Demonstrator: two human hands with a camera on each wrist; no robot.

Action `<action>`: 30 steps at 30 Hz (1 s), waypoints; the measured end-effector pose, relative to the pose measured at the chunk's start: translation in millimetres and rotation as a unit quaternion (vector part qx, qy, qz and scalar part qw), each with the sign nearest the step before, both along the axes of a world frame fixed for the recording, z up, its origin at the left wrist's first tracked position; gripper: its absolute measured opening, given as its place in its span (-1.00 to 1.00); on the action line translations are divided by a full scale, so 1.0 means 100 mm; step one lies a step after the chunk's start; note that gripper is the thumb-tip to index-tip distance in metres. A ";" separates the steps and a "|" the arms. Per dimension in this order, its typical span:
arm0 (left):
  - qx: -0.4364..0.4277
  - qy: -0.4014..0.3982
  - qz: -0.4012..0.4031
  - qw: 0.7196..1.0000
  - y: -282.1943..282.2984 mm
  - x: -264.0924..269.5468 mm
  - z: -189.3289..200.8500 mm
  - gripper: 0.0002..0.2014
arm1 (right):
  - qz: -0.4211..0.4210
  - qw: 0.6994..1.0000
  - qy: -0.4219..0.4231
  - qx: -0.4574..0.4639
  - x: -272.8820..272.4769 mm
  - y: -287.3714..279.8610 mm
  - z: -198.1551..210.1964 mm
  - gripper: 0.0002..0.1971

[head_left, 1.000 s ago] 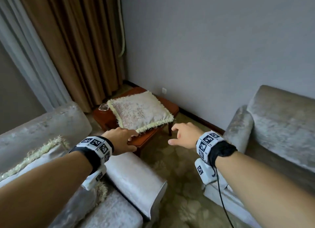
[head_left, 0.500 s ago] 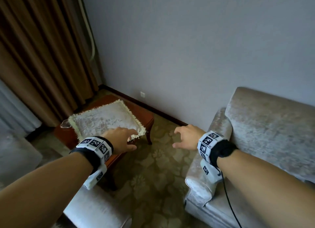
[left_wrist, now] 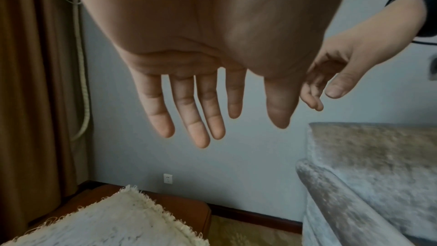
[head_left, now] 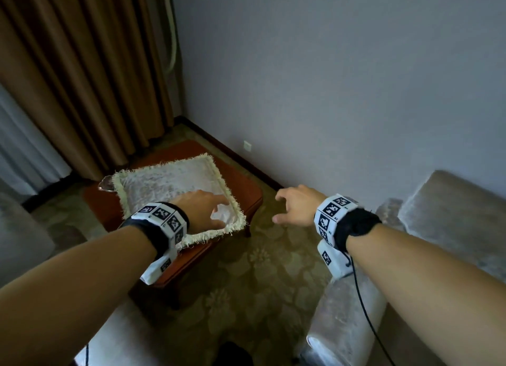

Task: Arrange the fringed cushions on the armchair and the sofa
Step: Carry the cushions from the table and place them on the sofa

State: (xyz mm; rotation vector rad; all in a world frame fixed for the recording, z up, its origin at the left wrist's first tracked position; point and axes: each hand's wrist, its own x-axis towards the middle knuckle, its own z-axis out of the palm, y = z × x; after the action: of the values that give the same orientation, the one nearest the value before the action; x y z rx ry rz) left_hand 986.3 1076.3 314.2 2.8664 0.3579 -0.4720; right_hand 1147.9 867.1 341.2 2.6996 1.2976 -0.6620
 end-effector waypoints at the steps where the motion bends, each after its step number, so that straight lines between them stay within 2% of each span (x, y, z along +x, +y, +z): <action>1: -0.005 -0.004 0.007 1.000 0.15 0.11 -0.02 -0.41 | 0.006 1.000 -0.003 -0.001 0.13 0.18 0.02 -0.29; 7: -0.016 0.000 0.065 0.998 1.04 0.54 0.00 -0.39 | 0.053 0.998 -0.024 0.008 0.83 1.29 0.12 -0.31; 12: -0.007 0.013 0.110 0.994 1.67 0.68 0.04 -0.38 | 0.086 0.996 -0.001 0.028 1.16 2.06 0.03 -0.32; 19: -0.021 0.056 0.177 0.982 2.35 0.84 -0.21 -0.39 | 0.162 0.987 0.013 0.003 1.57 3.05 -0.33 -0.35; 23: -0.019 0.051 0.232 0.971 2.75 1.00 -0.38 -0.40 | 0.189 0.981 0.035 0.008 1.90 3.58 -0.55 -0.33; 30: -0.047 0.038 0.336 0.940 3.28 1.16 -0.80 -0.39 | 0.163 0.982 0.091 -0.006 2.33 4.22 -1.04 -0.29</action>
State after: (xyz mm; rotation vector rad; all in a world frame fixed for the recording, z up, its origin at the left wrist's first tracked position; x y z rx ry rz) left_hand 1102.6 1404.5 234.1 2.4186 1.2286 -0.4398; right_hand 1380.8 1289.0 236.7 2.3768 1.7193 -0.8845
